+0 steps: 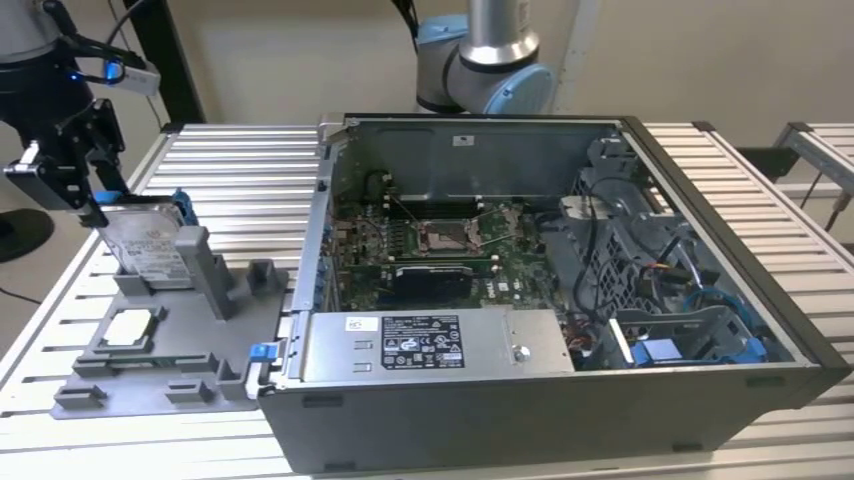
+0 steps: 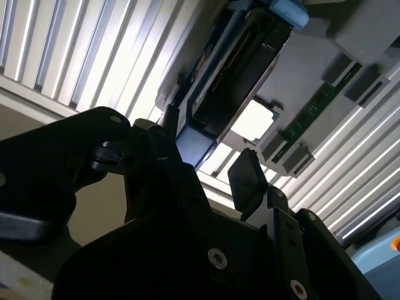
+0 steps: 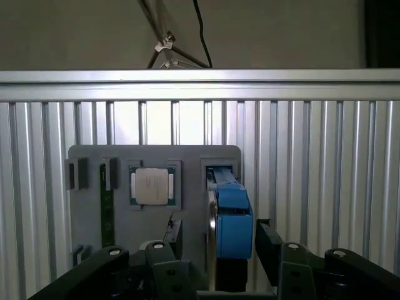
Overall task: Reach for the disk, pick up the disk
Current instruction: 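Pick up the disk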
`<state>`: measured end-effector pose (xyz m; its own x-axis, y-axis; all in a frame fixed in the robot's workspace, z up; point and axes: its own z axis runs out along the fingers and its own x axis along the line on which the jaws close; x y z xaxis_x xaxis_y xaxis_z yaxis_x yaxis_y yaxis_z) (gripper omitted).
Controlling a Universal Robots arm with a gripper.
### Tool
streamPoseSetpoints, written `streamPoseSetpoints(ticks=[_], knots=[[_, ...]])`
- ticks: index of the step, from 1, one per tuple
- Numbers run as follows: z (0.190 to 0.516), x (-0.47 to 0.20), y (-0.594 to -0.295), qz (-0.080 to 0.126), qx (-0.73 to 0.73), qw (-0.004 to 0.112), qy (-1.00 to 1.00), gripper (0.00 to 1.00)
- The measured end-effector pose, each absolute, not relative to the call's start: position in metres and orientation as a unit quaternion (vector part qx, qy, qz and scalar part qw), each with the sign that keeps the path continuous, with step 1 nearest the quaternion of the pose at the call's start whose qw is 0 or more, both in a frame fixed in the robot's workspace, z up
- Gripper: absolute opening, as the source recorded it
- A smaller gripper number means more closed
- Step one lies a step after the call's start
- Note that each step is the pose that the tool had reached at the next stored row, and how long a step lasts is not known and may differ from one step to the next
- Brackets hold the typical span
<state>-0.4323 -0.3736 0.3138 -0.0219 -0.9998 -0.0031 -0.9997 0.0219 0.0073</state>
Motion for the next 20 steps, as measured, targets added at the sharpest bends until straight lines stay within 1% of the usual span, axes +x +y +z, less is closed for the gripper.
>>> streamPoseSetpoints(ticks=[20], knots=[[0.287,-0.432,-0.365,-0.002,0.7,0.0,-0.714,1.0]])
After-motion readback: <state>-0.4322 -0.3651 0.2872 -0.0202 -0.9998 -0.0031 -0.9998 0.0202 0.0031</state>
